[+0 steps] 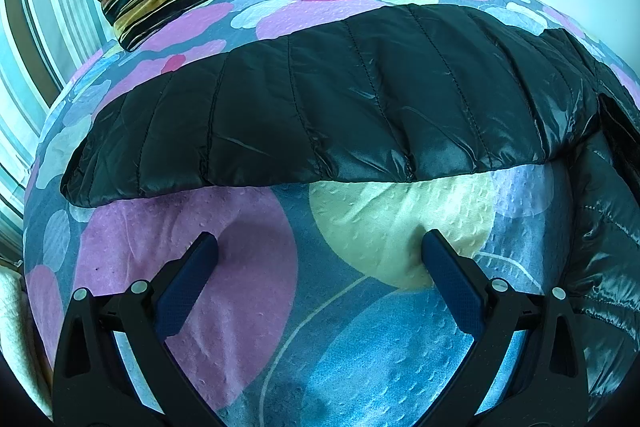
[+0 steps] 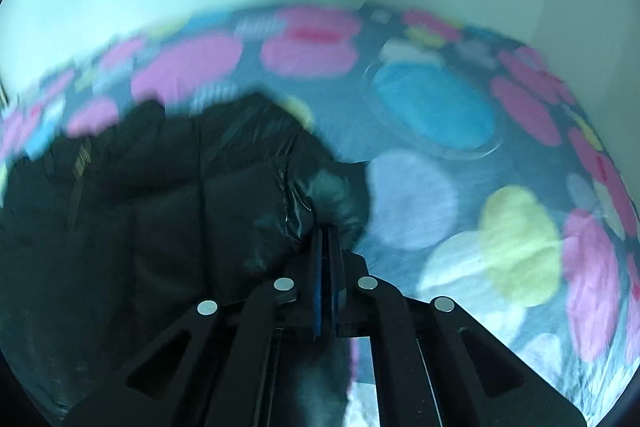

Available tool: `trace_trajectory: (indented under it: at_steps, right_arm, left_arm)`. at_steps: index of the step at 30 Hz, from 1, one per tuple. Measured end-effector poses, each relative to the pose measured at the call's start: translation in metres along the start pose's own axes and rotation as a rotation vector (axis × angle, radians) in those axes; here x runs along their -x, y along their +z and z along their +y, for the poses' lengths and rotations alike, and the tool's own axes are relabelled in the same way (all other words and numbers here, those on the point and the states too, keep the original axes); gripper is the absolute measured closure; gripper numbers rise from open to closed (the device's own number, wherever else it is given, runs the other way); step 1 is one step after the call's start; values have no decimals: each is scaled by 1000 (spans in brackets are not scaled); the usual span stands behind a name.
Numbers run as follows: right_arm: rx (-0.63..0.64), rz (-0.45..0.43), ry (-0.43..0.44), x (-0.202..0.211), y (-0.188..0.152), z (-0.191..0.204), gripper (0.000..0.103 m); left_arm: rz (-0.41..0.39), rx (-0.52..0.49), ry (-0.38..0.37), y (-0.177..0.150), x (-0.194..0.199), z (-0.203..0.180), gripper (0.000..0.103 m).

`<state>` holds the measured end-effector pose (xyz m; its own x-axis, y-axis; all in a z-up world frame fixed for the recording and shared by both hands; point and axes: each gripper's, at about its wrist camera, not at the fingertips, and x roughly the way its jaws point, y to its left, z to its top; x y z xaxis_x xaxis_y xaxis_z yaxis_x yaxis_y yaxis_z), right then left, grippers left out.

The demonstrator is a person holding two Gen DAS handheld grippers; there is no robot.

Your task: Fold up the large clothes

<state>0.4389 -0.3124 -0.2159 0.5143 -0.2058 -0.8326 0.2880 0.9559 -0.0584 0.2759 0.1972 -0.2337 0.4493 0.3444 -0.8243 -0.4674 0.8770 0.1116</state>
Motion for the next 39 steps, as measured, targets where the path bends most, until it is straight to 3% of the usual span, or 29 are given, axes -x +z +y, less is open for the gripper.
trace_trajectory:
  at_steps: [5,12,20,25,31,35,39]
  right_arm:
    - [30,2,-12,-7,-2,3,100]
    - [-94,-69,55,20,18,-22,100]
    - [9,15,12,-30,16,2,101]
    - [7,-31,-12,2,19,0,101]
    - [-30,-111,3,64,-19,-6,90]
    - [-36,9,83,39,-42,0,90]
    - [23,-29,-9,41,-47,16,90]
  left_arm:
    - [-2,2,-2,1,0,1,2]
    - [0,4,-5,1,1,1,2]
    - [0,4,-5,1,1,1,2]
    - [2,9,-11,1,2,2,2]
    - [2,9,-11,2,2,2,2]
    - [3,9,-11,2,2,2,2]
    - [0,11,-14,2,3,4,2]
